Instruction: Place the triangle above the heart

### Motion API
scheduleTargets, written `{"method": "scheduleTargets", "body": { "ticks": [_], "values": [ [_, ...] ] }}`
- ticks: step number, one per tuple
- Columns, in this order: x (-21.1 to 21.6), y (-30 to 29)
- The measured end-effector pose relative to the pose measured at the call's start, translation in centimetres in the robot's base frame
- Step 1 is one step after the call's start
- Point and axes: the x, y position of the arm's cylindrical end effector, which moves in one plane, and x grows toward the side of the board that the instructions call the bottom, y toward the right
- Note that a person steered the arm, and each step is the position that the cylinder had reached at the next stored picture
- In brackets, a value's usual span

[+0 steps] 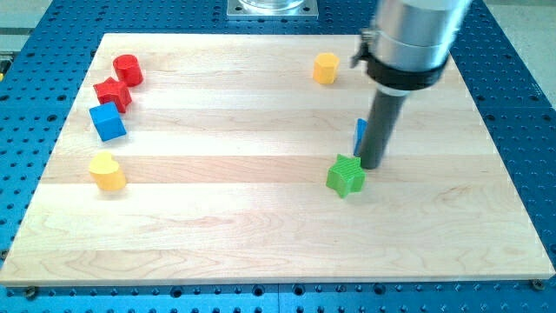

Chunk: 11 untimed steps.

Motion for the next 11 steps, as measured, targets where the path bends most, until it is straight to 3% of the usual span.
{"method": "scheduleTargets", "body": {
  "ticks": [1,2,3,4,5,6,7,8,11],
  "values": [
    [-1.9,4.4],
    [-3.3,1.7],
    [-2.3,-6.4],
    [-1.8,-1.4],
    [-4.4,-2.4],
    [-4.3,-6.8],
    [-6.9,-2.5],
    [-9.8,-4.1],
    [-3.5,-25.8]
  ]
}}
